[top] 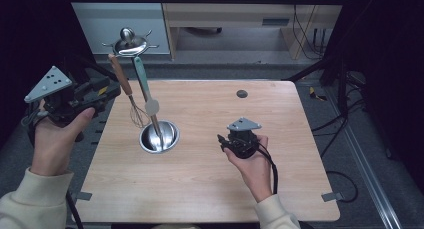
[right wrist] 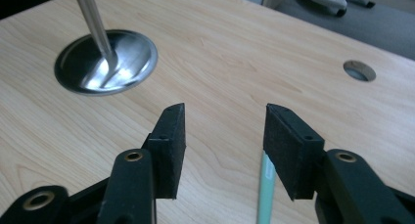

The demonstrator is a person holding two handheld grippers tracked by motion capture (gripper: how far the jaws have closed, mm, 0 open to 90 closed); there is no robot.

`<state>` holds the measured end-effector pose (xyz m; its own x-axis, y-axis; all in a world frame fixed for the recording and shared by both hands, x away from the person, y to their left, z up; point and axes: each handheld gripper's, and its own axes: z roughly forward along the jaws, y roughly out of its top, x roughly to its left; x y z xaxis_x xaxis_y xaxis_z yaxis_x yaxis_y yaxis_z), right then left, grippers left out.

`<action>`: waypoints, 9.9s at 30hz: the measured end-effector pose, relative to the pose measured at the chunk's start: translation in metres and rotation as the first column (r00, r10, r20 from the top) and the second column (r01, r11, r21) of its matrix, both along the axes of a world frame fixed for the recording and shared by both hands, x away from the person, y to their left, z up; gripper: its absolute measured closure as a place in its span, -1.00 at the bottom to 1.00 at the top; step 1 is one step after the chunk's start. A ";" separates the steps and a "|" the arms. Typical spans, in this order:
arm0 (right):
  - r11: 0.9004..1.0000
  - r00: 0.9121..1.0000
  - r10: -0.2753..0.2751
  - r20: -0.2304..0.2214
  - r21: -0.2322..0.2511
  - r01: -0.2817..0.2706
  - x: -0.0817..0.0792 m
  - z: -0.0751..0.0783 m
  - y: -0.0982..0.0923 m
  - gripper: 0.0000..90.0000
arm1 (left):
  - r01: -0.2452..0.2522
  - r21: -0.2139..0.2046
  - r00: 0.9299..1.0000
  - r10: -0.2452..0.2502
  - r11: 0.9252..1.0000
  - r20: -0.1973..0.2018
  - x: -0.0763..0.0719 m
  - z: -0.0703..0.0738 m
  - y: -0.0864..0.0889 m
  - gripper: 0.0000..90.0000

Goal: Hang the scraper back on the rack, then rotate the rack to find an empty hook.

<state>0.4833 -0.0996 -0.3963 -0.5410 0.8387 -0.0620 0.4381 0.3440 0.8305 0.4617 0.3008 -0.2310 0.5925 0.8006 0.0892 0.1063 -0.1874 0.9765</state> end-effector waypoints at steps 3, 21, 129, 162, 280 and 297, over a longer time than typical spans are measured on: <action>1.000 1.000 -0.018 -0.014 0.000 0.018 0.002 -0.006 -0.005 0.06 | 0.001 -0.002 1.000 -0.001 1.000 0.004 0.000 0.002 -0.001 0.21; 0.991 0.987 -0.134 -0.091 -0.014 0.133 0.012 -0.034 -0.035 -0.15 | 0.019 -0.028 0.998 -0.017 0.999 0.057 0.002 0.021 -0.012 0.76; 0.984 0.979 -0.177 -0.105 -0.026 0.175 0.010 -0.040 -0.053 -0.15 | -0.071 -0.057 0.997 0.072 0.996 0.003 0.056 0.030 0.028 1.00; 0.981 0.969 -0.186 -0.164 -0.079 0.175 0.033 -0.035 -0.062 -0.19 | -0.125 -0.035 0.985 0.120 0.992 -0.127 0.021 -0.082 0.045 0.31; 0.973 0.942 0.059 -0.331 -0.191 -0.128 0.060 -0.068 0.008 0.95 | -0.070 0.112 0.941 0.103 0.991 -0.324 0.027 -0.228 0.017 -0.86; 0.961 0.927 0.045 -0.372 -0.239 -0.143 0.039 -0.051 -0.004 0.69 | -0.069 0.123 0.937 0.106 0.990 -0.332 0.027 -0.230 0.018 -0.86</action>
